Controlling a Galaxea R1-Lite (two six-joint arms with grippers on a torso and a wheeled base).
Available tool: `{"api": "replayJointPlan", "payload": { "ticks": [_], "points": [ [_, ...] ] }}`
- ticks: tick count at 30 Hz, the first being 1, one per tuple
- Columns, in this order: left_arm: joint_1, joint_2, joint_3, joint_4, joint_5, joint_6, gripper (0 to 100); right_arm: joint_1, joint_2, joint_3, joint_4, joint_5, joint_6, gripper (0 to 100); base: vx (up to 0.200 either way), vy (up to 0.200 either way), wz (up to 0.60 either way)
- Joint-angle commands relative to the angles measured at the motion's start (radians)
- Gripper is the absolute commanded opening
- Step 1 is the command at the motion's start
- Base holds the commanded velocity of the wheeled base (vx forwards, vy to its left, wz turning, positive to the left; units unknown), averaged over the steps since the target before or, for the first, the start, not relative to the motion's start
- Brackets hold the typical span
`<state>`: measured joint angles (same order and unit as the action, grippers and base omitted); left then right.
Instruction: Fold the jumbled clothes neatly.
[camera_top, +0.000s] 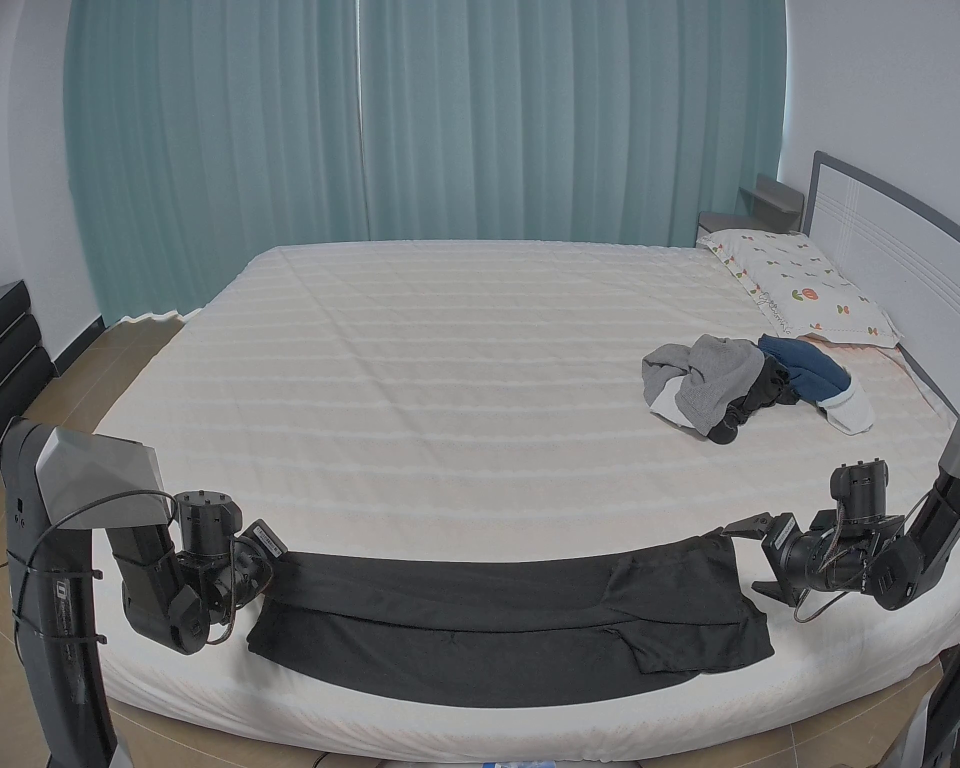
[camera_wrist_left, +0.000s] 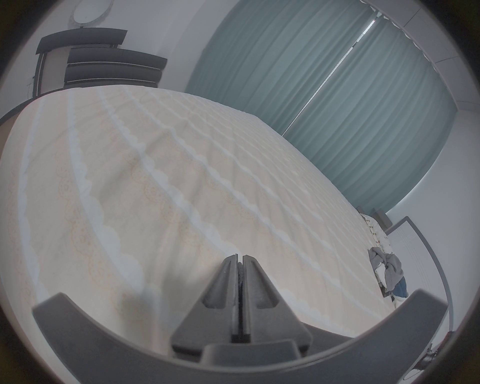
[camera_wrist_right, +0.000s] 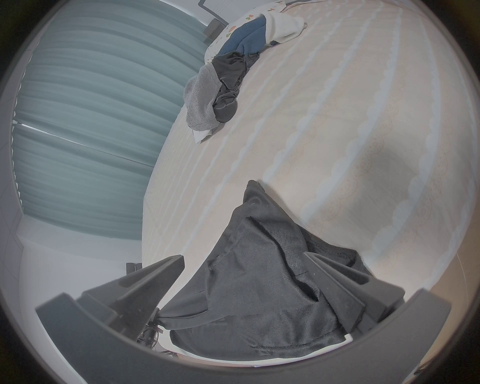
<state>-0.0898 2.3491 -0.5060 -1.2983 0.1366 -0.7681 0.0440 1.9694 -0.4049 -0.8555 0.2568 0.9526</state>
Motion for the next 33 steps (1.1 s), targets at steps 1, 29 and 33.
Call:
{"api": "replayJointPlan", "payload": {
  "ticks": [1,29,33],
  "points": [
    [-0.001,0.018,0.0,-0.001,0.0,0.001,0,0.0,0.002,0.0,0.0,0.001,0.0,100,0.0,0.0,0.0],
    [-0.028,-0.159,0.366,-0.147,0.017,0.049,100,-0.001,-0.058,0.026,0.0,0.001,-0.003,100,-0.043,0.0,0.0],
    [-0.05,-0.156,0.428,-0.162,0.012,0.026,100,0.0,-0.06,0.029,0.0,0.001,-0.003,100,0.0,0.0,0.0]
  ]
}}
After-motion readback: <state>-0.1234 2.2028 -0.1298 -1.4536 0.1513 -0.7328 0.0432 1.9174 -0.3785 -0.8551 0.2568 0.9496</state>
